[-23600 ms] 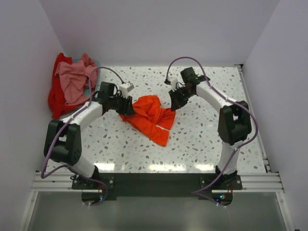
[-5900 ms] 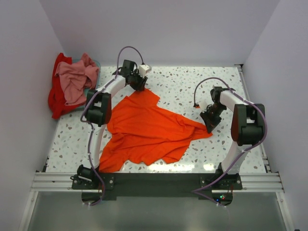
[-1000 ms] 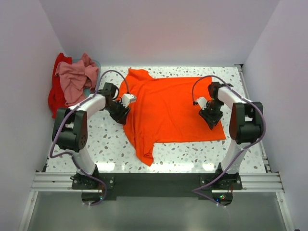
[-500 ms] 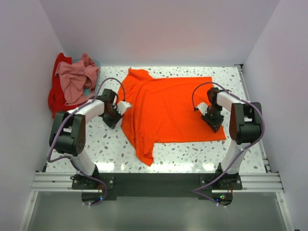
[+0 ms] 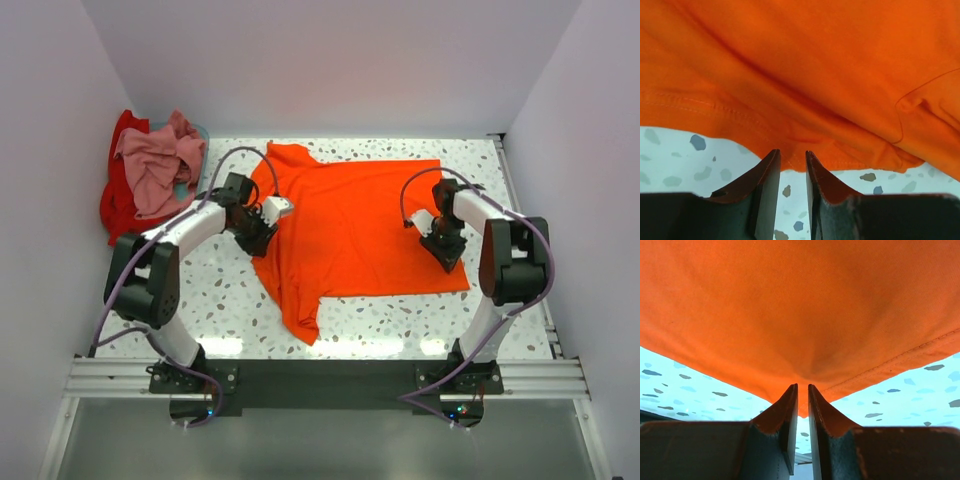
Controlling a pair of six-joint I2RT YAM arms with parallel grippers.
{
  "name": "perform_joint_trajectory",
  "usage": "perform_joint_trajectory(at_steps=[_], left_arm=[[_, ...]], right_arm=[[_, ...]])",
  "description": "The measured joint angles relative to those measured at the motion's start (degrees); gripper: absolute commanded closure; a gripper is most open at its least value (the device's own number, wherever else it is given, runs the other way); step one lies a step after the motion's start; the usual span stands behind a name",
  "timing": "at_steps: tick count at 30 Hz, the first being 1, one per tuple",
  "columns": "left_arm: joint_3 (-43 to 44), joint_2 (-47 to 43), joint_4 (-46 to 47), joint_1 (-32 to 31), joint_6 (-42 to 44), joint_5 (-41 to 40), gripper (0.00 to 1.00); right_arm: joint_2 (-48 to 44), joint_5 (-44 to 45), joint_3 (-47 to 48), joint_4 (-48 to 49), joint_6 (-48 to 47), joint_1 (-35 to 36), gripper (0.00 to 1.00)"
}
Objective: Fold and stack the t-shirts
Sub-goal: Flatten the tshirt out
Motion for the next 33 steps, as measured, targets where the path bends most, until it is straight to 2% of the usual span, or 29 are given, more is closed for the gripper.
perform_joint_trajectory(at_steps=[6, 12, 16, 18, 22, 27, 30, 33], left_arm=[[-0.87, 6.71, 1.4, -0.24, -0.37, -3.28, 0.71], [-3.54, 4.74, 3.06, -0.04, 1.29, -8.13, 0.73], [-6.27, 2.38, 2.78, 2.99, 3.1, -11.89, 0.73], [-6.8, 1.9, 2.67, 5.38, 3.96, -13.46, 0.71], [-6.73, 1.75, 2.4, 8.2, 5.03, -15.3, 0.59], [-4.85, 0.94, -1.4, 8.09, 6.67, -12.15, 0.46], [-2.78, -3.45, -4.7, 6.47, 7.52, -7.45, 0.45], [-1.36, -9.88, -5.95, 2.67, 7.5, -2.67, 0.47]], right_arm=[[-0.11, 0.66, -0.37, 0.52, -0.39, 0.0, 0.85], [0.04, 3.3, -4.74, 1.68, -1.31, 0.0, 0.86], [-0.09, 4.59, -5.44, 1.42, -1.95, 0.0, 0.87], [-0.13, 4.68, -5.55, 1.44, -2.12, 0.0, 0.87], [-0.28, 3.93, -5.55, 1.16, -2.19, 0.0, 0.83], [-2.12, -0.63, -5.46, -0.57, -2.75, -0.02, 0.74], [-4.55, -3.8, -3.65, -3.98, -2.97, -0.02, 0.7], [-7.8, -7.41, -0.55, -6.71, -3.32, 0.02, 0.7]])
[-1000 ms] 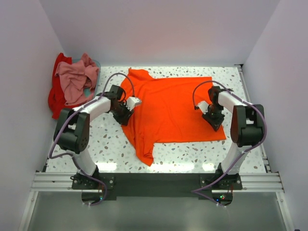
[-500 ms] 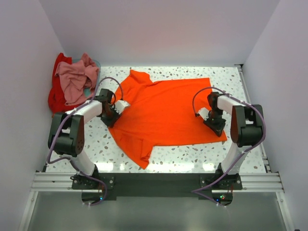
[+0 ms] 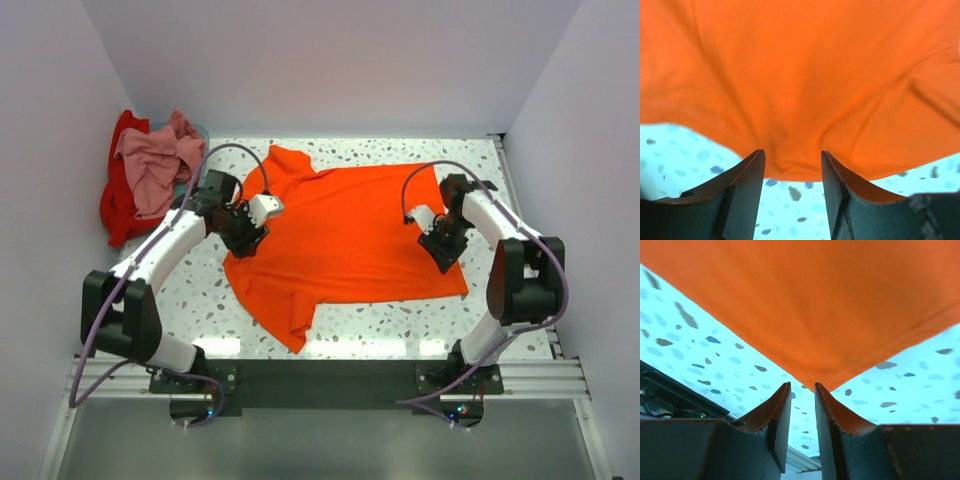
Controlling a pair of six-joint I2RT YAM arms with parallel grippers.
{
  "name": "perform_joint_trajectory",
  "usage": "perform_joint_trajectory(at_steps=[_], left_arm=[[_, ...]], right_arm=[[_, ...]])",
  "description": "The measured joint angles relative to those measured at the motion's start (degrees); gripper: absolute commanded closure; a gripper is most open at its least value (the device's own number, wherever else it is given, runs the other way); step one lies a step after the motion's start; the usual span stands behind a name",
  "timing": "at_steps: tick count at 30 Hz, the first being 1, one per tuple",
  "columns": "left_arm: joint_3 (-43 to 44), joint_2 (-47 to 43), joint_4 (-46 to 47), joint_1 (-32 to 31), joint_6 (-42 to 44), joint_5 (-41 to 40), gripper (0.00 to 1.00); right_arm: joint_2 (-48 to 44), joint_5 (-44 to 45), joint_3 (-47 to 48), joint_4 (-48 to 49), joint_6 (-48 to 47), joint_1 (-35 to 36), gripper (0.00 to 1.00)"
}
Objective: Fold and stack the t-shirts
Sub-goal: Flatten the tshirt out
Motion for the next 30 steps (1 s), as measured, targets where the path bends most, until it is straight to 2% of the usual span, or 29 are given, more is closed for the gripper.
perform_joint_trajectory(at_steps=[3, 5, 10, 14, 16, 20, 23, 30], left_arm=[[0.0, -3.56, -0.76, -2.36, -0.85, 4.02, 0.53], [-0.81, -3.26, -0.94, -2.16, -1.25, 4.81, 0.54], [-4.9, 1.22, -2.84, -0.37, -2.25, 5.05, 0.55], [-5.29, 6.56, -3.48, 0.9, -3.08, 4.42, 0.54], [-5.29, 8.63, -3.45, 1.38, -3.78, 3.76, 0.54], [-5.25, 11.8, -3.5, 1.9, -4.68, 1.86, 0.54], [-5.14, 11.85, -3.48, 1.99, -5.49, 1.2, 0.54], [-5.11, 11.91, -3.28, 1.99, -6.67, 0.59, 0.54]], right_arm=[[-5.05, -4.35, 2.4, -1.38, -0.17, 1.22, 0.7], [-9.33, -7.04, 2.93, -1.62, -0.02, 4.22, 0.7], [-18.32, -13.88, 0.55, 2.6, 1.05, 19.52, 0.66], [-21.4, -17.07, -4.74, 8.87, 1.62, 30.14, 0.53], [-21.79, -17.68, -7.63, 12.98, 1.66, 35.54, 0.53], [-20.09, -17.2, -11.08, 20.63, 1.42, 46.27, 0.57], [-15.23, -17.07, -10.6, 25.46, 1.57, 52.98, 0.61], [-4.22, -15.87, -7.63, 31.56, 3.39, 58.62, 0.64]])
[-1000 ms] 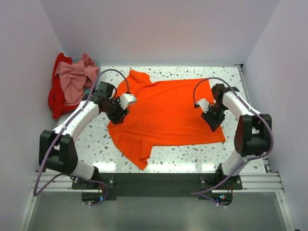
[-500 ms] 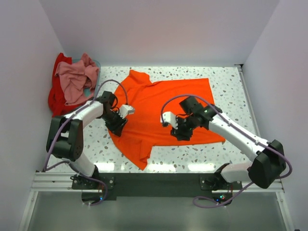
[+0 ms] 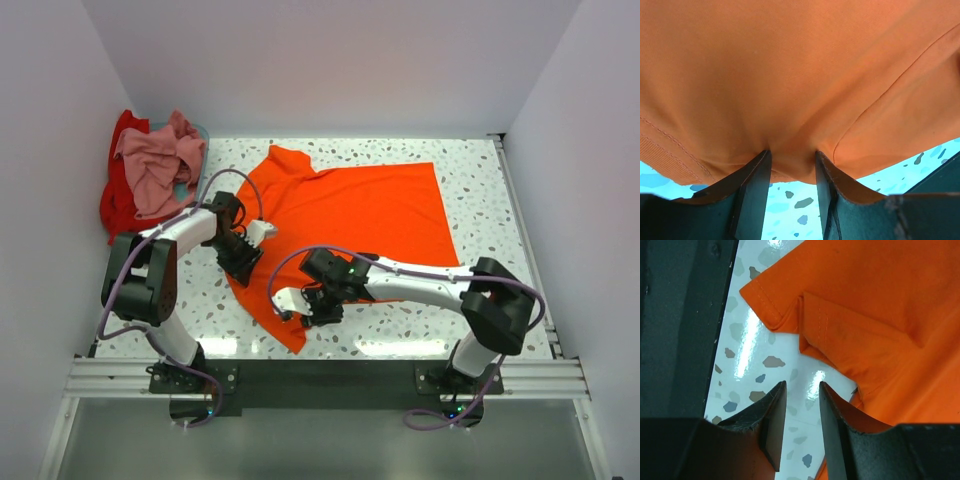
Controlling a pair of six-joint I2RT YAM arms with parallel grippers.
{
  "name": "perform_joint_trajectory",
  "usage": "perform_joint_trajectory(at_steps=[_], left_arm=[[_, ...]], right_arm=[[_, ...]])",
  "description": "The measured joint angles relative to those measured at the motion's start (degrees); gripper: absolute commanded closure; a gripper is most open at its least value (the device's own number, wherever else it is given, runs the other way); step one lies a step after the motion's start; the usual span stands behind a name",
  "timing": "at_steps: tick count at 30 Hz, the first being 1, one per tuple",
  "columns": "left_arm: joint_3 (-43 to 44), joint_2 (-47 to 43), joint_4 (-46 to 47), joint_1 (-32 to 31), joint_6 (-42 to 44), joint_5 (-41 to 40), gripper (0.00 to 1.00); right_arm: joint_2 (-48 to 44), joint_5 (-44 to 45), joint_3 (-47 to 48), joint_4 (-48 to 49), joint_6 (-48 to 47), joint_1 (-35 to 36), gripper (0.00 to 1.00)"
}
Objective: Fold and stack the t-shirts
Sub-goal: Flatten the tshirt out
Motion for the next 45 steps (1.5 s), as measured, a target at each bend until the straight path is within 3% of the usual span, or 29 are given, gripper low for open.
perform_joint_trajectory(at_steps=[15, 19, 21, 25, 32, 33, 35, 37, 40, 45], left_arm=[[0.04, 0.17, 0.31, 0.0, -1.44, -0.31, 0.54], [0.35, 0.52, 0.15, 0.0, -1.66, -0.55, 0.57], [0.59, 0.79, 0.13, 0.04, -1.64, -0.98, 0.62], [1.44, 1.75, -0.13, 0.63, -1.6, -1.7, 0.69], [3.98, 3.76, -1.27, 1.36, -1.33, -3.21, 0.68], [4.37, 4.07, -1.46, 1.36, -1.33, -3.43, 0.66], [5.01, 4.44, -1.75, 1.38, -1.27, -3.61, 0.6], [5.42, 4.5, -1.86, 1.38, -0.74, -4.26, 0.54], [5.81, 4.28, -1.9, 1.7, 0.59, -4.72, 0.46], [6.91, 2.05, -3.87, 2.03, 3.04, -3.15, 0.43]], right_arm=[[8.74, 3.17, 2.16, 6.08, 1.46, 2.6, 0.7], [9.77, 4.2, 1.86, 6.64, 1.33, 2.6, 0.84], [9.46, 4.44, 1.51, 6.97, 1.14, 2.6, 1.0], [6.95, 5.31, -0.76, 6.23, 1.09, 2.6, 1.0], [2.12, 5.38, -3.89, 5.07, 0.98, 2.6, 1.0], [1.9, 5.38, -4.17, 5.05, 0.98, 2.6, 0.96], [1.84, 5.35, -4.37, 4.98, 1.16, 2.58, 0.75], [1.84, 5.27, -4.31, 3.56, 1.2, 2.56, 0.64], [1.73, 5.25, -4.26, 0.74, 1.2, 2.56, 0.57], [-4.9, 4.42, -4.26, -4.52, 3.41, 0.28, 0.61]])
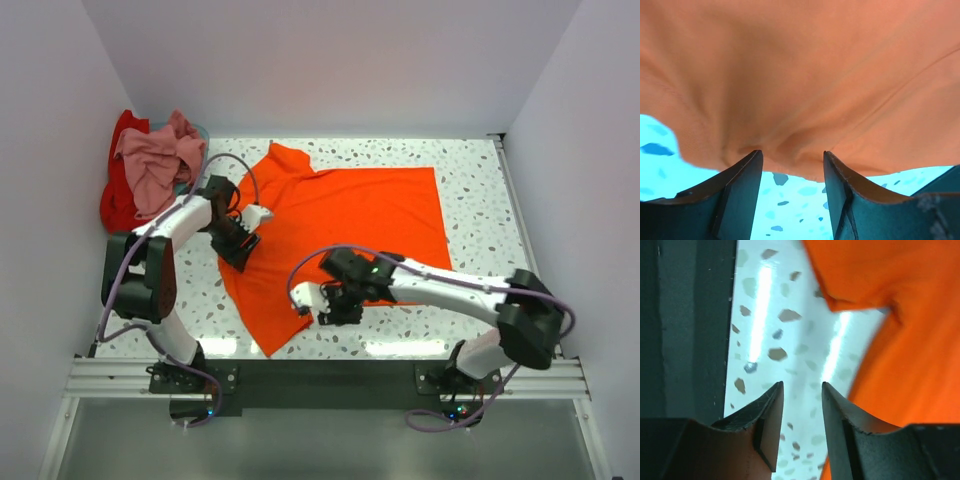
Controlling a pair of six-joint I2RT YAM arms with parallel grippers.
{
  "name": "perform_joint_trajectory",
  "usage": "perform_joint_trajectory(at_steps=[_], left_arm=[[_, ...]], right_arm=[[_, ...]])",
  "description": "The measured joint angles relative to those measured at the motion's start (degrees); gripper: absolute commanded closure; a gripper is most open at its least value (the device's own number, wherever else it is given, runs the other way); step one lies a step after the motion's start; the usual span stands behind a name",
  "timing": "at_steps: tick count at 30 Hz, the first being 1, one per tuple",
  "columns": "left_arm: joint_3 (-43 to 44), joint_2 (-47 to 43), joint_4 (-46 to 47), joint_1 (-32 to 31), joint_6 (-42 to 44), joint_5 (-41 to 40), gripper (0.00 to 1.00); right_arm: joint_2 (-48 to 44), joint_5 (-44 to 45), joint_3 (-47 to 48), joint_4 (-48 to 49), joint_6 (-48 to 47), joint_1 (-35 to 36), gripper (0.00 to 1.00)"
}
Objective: Fold and stack the t-shirts
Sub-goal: Flatten the tshirt out
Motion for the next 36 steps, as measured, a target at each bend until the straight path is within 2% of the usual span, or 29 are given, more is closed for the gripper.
perform_joint_trajectory(at_steps=[4, 7, 14, 21, 27, 32, 36], left_arm=[[4.13, -4.07, -0.37, 0.0, 0.13, 2.27, 0.43], [6.58, -4.96, 1.79, 0.0, -0.33, 2.51, 0.44], [7.65, 0.24, 6.05, 0.0, -0.92, -0.24, 0.47], [2.03, 1.38, 7.43, 0.0, -0.17, -4.02, 0.49], [-4.31, -0.31, 9.4, -0.04, 0.39, -6.19, 0.49], [-7.43, -2.82, 11.08, -0.04, 1.2, -6.51, 0.49], [-9.84, -5.09, 10.56, -0.07, 1.49, -6.27, 0.5]], right_arm=[[-10.95, -1.2, 0.17, -3.39, 1.31, -9.86, 0.67], [-14.69, -0.26, 0.11, -6.32, 1.14, -18.84, 0.69], [-14.91, 3.61, -5.73, -12.09, -1.01, -31.61, 0.73], [-11.08, 6.6, -8.04, -13.29, -3.32, -42.16, 0.76], [-5.84, 8.61, -8.59, -12.37, -5.03, -47.82, 0.79], [-2.43, 10.71, -11.78, -12.33, -6.1, -48.74, 0.82], [-3.8, 10.84, -12.87, -13.22, -6.97, -48.76, 0.84]])
